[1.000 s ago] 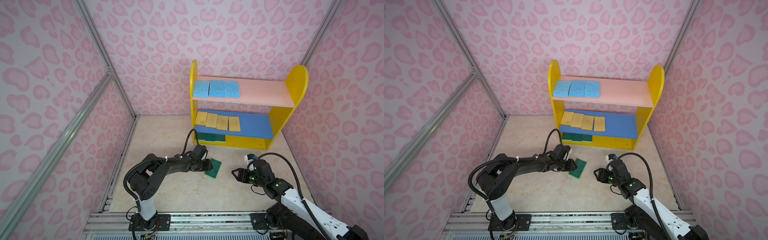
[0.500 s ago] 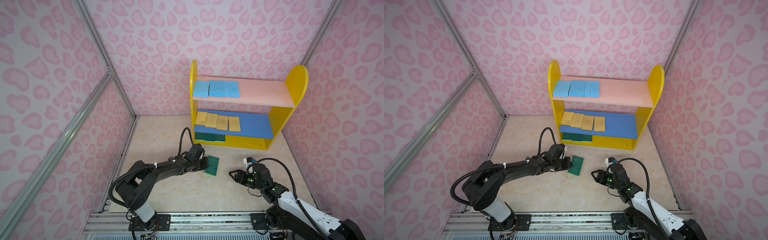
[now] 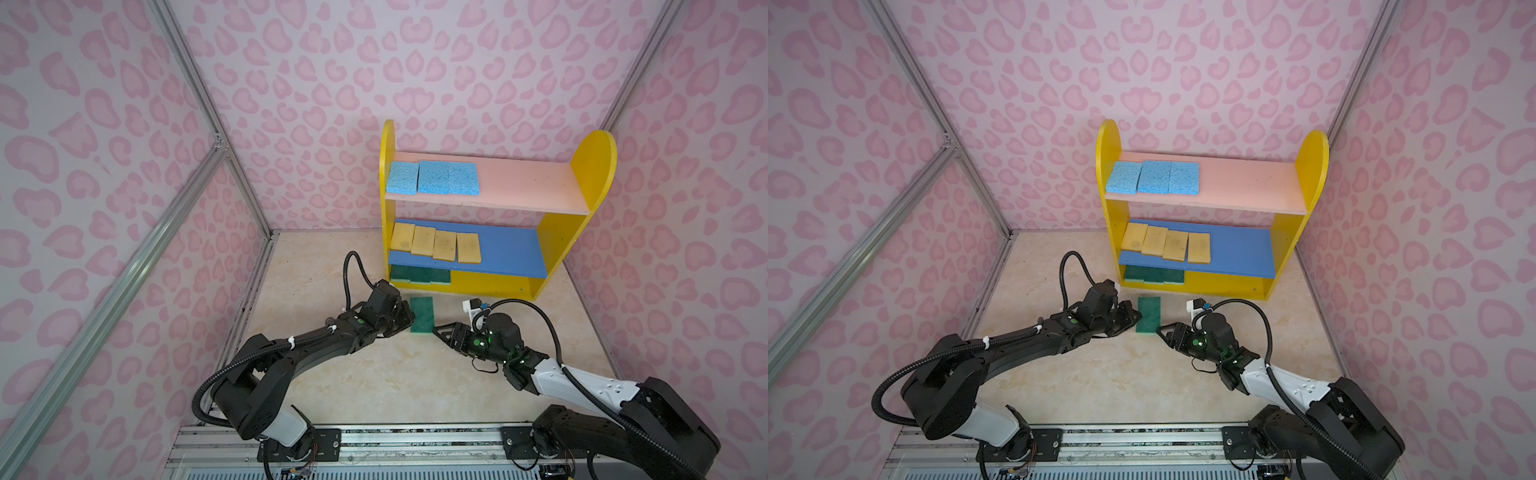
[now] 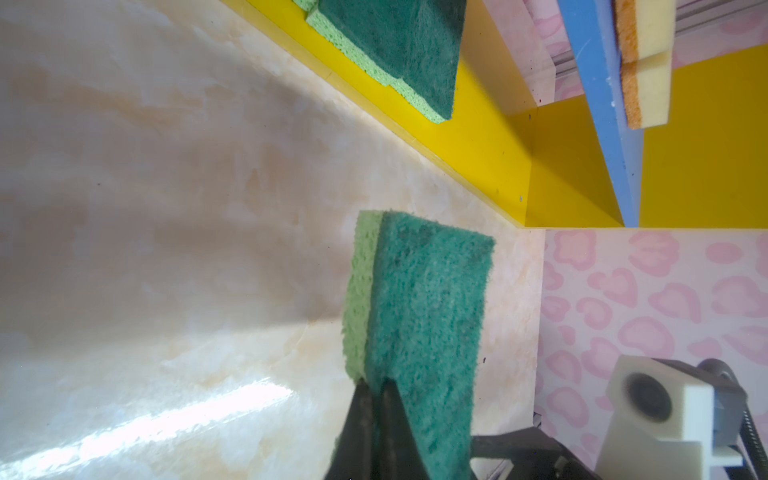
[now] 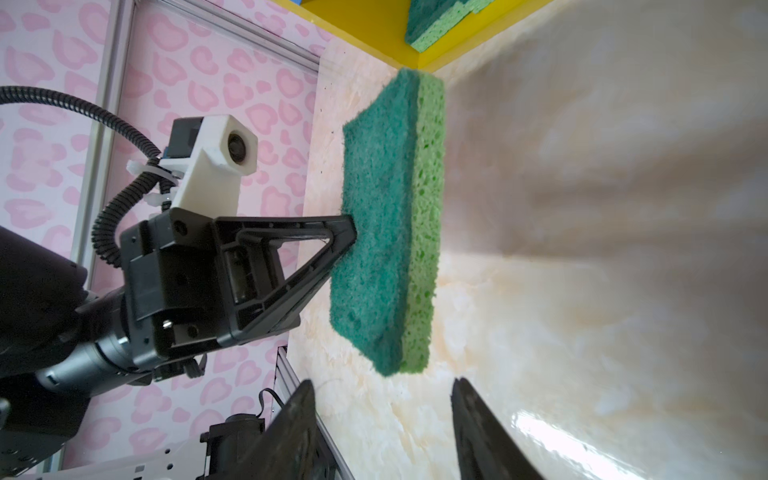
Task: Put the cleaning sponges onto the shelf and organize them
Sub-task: 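Lift the sponge with the left gripper while the right gripper closes on it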
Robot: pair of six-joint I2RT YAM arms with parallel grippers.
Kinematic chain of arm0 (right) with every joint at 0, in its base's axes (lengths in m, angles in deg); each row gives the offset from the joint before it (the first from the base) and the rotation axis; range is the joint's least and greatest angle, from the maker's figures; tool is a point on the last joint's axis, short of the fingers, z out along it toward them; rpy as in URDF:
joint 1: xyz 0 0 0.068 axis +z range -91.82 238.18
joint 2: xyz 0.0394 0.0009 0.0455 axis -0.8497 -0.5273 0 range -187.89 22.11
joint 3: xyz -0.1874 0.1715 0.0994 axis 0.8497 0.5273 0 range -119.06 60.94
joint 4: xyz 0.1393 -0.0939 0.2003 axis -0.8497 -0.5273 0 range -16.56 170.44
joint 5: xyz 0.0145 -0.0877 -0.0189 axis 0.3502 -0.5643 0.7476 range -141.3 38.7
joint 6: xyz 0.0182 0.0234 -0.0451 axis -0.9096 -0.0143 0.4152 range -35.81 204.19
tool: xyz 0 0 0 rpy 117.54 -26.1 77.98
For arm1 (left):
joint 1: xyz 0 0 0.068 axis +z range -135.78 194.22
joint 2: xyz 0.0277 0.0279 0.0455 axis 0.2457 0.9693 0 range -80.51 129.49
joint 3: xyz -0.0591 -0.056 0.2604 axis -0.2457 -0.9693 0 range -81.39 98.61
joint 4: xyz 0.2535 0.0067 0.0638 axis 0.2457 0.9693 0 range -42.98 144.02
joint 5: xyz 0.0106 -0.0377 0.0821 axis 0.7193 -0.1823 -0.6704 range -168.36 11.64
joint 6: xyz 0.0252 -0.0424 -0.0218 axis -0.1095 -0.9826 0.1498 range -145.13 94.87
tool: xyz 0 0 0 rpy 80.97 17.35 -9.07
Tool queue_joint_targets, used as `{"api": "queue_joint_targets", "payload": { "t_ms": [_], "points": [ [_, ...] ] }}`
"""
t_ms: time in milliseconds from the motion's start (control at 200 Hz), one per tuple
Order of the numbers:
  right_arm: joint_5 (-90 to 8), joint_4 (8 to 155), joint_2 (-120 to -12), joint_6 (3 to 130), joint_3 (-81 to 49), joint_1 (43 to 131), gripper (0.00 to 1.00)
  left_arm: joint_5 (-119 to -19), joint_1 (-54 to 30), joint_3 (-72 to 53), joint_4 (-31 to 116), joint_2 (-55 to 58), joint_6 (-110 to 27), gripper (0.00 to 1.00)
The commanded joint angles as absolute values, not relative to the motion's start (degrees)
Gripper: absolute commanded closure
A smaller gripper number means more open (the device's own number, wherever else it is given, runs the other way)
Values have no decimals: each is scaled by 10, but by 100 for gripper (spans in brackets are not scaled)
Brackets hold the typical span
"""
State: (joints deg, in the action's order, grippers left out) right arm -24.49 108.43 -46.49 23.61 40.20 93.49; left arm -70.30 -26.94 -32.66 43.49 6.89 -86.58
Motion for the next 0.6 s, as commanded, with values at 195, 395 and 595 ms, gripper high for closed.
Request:
{"api": "queue_joint_targets", "payload": {
  "t_ms": [195,395,595],
  "points": [
    [-233,1151,-516,217,381,943,55,-711,-264,-316,402,60,-892,96],
    [-242,1132,-525,222,373,942,49,-715,-263,-311,407,54,-888,96],
    [-244,1131,-537,218,362,938,53,-715,-262,-313,404,53,-892,96]
  ]
}}
